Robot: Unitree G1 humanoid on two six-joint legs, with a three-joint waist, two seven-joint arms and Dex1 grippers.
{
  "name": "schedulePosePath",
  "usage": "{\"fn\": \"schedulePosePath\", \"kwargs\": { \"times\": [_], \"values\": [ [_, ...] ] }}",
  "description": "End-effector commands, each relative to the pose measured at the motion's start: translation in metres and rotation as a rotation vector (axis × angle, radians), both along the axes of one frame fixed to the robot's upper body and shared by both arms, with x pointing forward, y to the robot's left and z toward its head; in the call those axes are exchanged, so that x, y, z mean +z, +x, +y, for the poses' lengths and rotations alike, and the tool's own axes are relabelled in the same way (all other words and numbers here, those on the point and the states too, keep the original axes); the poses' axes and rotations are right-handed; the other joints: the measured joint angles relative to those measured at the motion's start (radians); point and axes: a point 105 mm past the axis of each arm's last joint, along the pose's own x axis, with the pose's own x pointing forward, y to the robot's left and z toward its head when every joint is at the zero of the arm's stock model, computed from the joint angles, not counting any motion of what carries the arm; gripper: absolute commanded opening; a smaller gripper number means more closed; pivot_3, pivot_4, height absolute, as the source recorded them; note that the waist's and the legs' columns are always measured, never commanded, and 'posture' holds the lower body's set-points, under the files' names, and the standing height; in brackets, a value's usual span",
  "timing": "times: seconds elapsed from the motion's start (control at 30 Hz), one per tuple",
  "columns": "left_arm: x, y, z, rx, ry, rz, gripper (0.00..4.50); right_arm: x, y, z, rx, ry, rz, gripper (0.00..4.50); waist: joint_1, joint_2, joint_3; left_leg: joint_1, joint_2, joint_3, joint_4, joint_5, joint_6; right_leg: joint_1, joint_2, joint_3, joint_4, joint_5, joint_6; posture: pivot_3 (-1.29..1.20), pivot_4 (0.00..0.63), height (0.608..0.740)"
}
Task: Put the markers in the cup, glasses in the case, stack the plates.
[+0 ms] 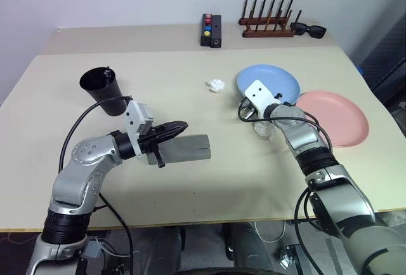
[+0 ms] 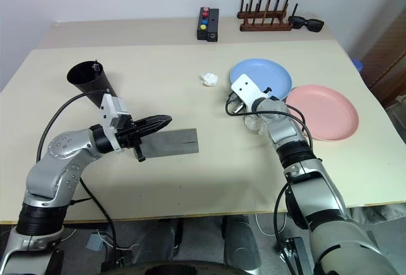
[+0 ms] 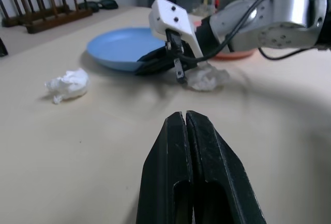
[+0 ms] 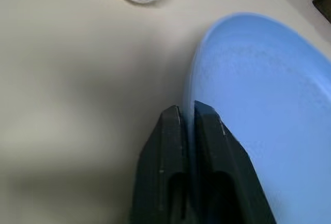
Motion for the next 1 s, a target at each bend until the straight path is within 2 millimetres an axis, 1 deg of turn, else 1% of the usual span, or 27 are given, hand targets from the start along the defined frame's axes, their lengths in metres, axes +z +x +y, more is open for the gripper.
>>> {"fn": "schedulePosePath", "kwargs": {
  "times": [0.03, 0.1, 0.13, 0.17, 0.2, 0.27, 0.3, 0.37, 0.43, 0.47, 0.5, 0.57, 0.63, 0.73, 0.8, 0.9, 0.93, 1.0],
  "values": [
    [0.012, -0.004, -0.003, -0.016, -0.035, -0.052, 0.00, 0.034, 0.000, 0.000, 0.017, -0.026, -0.141, 0.05, 0.000, 0.000, 0.000, 0.000, 0.000, 0.000, 0.000, 0.000, 0.000, 0.000, 0.000, 0.000, 0.000, 0.000, 0.000, 0.00, 0.150, 0.739],
    [0.012, -0.004, -0.006, -0.026, -0.044, -0.048, 0.00, 0.052, -0.007, -0.009, 0.011, -0.057, -0.206, 0.05, 0.002, 0.000, 0.000, 0.000, 0.000, 0.000, 0.000, 0.000, 0.000, 0.000, 0.000, 0.000, 0.000, 0.000, 0.000, 0.00, 0.150, 0.739],
    [0.012, -0.004, -0.008, -0.033, -0.052, -0.045, 0.00, 0.066, -0.014, -0.019, -0.005, -0.061, -0.246, 0.05, 0.008, 0.001, 0.000, 0.000, 0.000, 0.000, 0.000, 0.000, 0.000, 0.000, 0.000, 0.000, 0.000, 0.000, 0.000, 0.00, 0.150, 0.739],
    [0.013, -0.003, -0.011, -0.041, -0.059, -0.043, 0.00, 0.076, -0.021, -0.026, -0.017, -0.066, -0.272, 0.05, 0.011, 0.001, 0.001, -0.001, 0.000, 0.000, 0.000, 0.000, 0.000, 0.000, 0.000, 0.000, -0.001, 0.000, 0.000, 0.00, 0.150, 0.739],
    [0.012, -0.002, -0.015, -0.056, -0.068, -0.037, 0.00, 0.086, -0.032, -0.036, -0.028, -0.070, -0.296, 0.05, 0.013, 0.001, 0.001, -0.001, 0.000, 0.000, 0.000, 0.000, 0.000, 0.000, 0.000, 0.000, -0.001, 0.000, 0.000, 0.00, 0.150, 0.739],
    [0.012, -0.001, -0.019, -0.073, -0.075, -0.028, 0.00, 0.095, -0.048, -0.046, -0.031, -0.081, -0.317, 0.05, 0.013, 0.001, 0.000, -0.002, -0.001, 0.000, 0.000, 0.000, 0.000, 0.000, -0.001, 0.000, -0.002, 0.000, 0.001, 0.00, 0.150, 0.739],
    [0.011, 0.001, -0.023, -0.087, -0.078, -0.025, 0.00, 0.095, -0.063, -0.057, -0.034, -0.086, -0.310, 0.05, 0.014, 0.001, 0.000, -0.002, -0.001, 0.000, 0.001, 0.000, 0.000, 0.000, -0.001, 0.000, -0.002, 0.000, 0.001, 0.00, 0.150, 0.739],
    [0.010, 0.003, -0.026, -0.101, -0.081, -0.022, 0.00, 0.094, -0.079, -0.068, -0.034, -0.095, -0.294, 0.05, 0.011, 0.000, 0.000, -0.001, -0.001, 0.000, 0.000, 0.000, 0.000, 0.002, 0.000, 0.000, -0.002, -0.001, 0.000, 0.00, 0.150, 0.739],
    [0.009, 0.005, -0.033, -0.135, -0.088, -0.019, 0.00, 0.084, -0.101, -0.092, -0.080, -0.104, -0.252, 0.05, 0.007, 0.001, 0.000, 0.000, -0.001, 0.000, 0.000, 0.000, 0.001, 0.002, 0.000, 0.001, -0.002, -0.002, -0.002, 0.00, 0.150, 0.739],
    [0.008, 0.006, -0.037, -0.156, -0.089, -0.017, 0.00, 0.078, -0.113, -0.101, -0.094, -0.098, -0.225, 0.05, 0.008, 0.001, 0.000, 0.000, -0.001, 0.000, 0.000, 0.000, 0.001, 0.003, 0.000, 0.001, -0.002, -0.002, -0.002, 0.00, 0.150, 0.739],
    [0.008, 0.007, -0.040, -0.169, -0.089, -0.017, 0.00, 0.074, -0.121, -0.107, -0.101, -0.093, -0.207, 0.05, 0.010, 0.001, 0.000, 0.000, -0.001, 0.000, 0.000, -0.001, 0.001, 0.003, 0.000, 0.001, -0.002, -0.002, -0.002, 0.00, 0.150, 0.739],
    [0.007, 0.008, -0.042, -0.181, -0.088, -0.018, 0.00, 0.070, -0.128, -0.109, -0.103, -0.079, -0.189, 0.05, 0.002, 0.001, 0.000, 0.000, -0.001, 0.000, 0.001, -0.001, 0.001, 0.003, 0.000, 0.001, -0.002, -0.003, -0.002, 0.00, 0.150, 0.739],
    [0.007, 0.009, -0.046, -0.194, -0.088, -0.022, 0.00, 0.060, -0.133, -0.114, -0.126, -0.050, -0.166, 0.05, -0.005, 0.002, 0.000, 0.002, -0.001, 0.003, 0.001, -0.001, 0.001, 0.003, 0.000, 0.004, -0.002, -0.002, -0.002, 0.00, 0.150, 0.739],
    [0.008, 0.010, -0.047, -0.200, -0.089, -0.026, 0.00, 0.050, -0.135, -0.119, -0.154, 0.000, -0.131, 0.97, -0.006, 0.002, 0.000, 0.002, 0.000, 0.003, 0.001, -0.001, 0.002, 0.003, 0.000, 0.004, -0.001, -0.004, 0.000, 0.00, 0.150, 0.739],
    [0.008, 0.010, -0.046, -0.194, -0.089, -0.028, 0.00, 0.048, -0.135, -0.118, -0.148, 0.000, -0.122, 1.96, -0.003, 0.002, 0.000, 0.001, 0.000, 0.003, 0.002, -0.001, 0.002, 0.003, 0.000, 0.004, -0.001, -0.004, 0.000, 0.00, 0.150, 0.739],
    [0.008, 0.010, -0.041, -0.166, -0.087, -0.031, 0.00, 0.055, -0.131, -0.113, -0.123, -0.022, -0.151, 3.52, 0.006, 0.002, 0.000, 0.001, 0.000, 0.003, 0.002, -0.001, 0.002, 0.003, 0.000, 0.004, -0.002, -0.002, -0.002, 0.00, 0.150, 0.739],
    [0.008, 0.011, -0.038, -0.153, -0.085, -0.034, 0.00, 0.059, -0.128, -0.109, -0.102, -0.030, -0.165, 3.95, 0.006, 0.002, 0.000, 0.001, 0.000, 0.003, 0.002, -0.001, 0.002, 0.003, 0.000, 0.004, -0.002, -0.002, -0.002, 0.00, 0.150, 0.739],
    [0.010, 0.014, -0.031, -0.112, -0.086, -0.044, 0.00, 0.069, -0.122, -0.093, -0.040, 0.006, -0.200, 3.95, 0.002, 0.002, 0.000, 0.001, 0.000, 0.003, 0.002, -0.001, 0.002, 0.003, 0.000, 0.004, -0.002, -0.003, -0.002, 0.00, 0.150, 0.739]
  ]
}}
